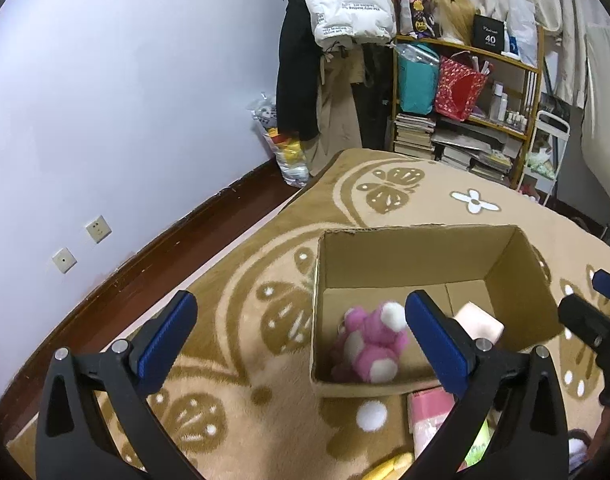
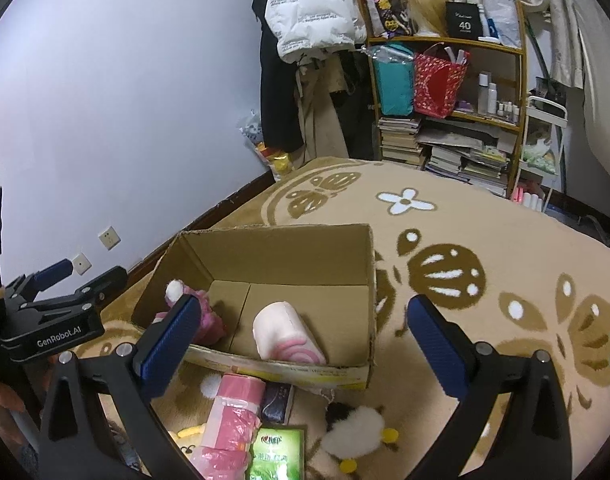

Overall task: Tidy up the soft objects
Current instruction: 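Drop the pink bear into the box with the left tool while the right tool drops the square plush, then move both tools back toward the remaining toys beside the box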

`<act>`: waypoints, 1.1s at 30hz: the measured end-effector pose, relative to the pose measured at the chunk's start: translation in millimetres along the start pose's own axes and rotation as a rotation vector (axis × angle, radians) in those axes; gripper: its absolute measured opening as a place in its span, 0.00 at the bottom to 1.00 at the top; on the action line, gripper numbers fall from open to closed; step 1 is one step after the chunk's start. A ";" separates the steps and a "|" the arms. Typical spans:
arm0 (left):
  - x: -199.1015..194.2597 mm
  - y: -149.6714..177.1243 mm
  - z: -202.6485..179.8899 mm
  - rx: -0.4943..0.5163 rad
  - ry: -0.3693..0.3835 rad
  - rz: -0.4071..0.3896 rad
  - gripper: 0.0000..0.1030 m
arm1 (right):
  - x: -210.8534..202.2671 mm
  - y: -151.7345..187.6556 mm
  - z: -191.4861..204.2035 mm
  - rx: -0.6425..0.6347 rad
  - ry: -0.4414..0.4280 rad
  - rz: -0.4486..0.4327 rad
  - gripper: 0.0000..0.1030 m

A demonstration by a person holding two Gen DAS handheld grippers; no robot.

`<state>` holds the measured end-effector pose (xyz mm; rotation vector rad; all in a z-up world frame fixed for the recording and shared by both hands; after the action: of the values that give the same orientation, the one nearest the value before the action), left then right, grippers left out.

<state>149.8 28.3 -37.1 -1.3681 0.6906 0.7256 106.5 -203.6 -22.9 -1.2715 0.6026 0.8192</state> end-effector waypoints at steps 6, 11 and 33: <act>-14.8 11.3 4.0 -0.010 0.007 -0.003 1.00 | -13.8 7.1 -5.9 0.016 0.018 -0.005 1.00; -25.5 22.0 -3.3 0.036 -0.004 -0.002 1.00 | -21.8 18.5 -10.9 0.034 0.026 0.006 1.00; -12.3 63.4 -59.1 0.159 0.031 0.140 1.00 | 13.5 56.5 -16.9 0.088 0.036 0.159 1.00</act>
<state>91.0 -27.4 -70.5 -1.1970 0.8567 0.7448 69.5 -212.6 -69.9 -1.1712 0.7676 0.8924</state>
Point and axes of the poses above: each gripper's, at about its wrist camera, not at the fingertips, and x roughly the way its jaws point, z to its left, y to its underside, the point moved 3 cm from there along x, roughly the way its jaws point, and after that the axes turned 11 degrees about z, right-handed, at the moved point
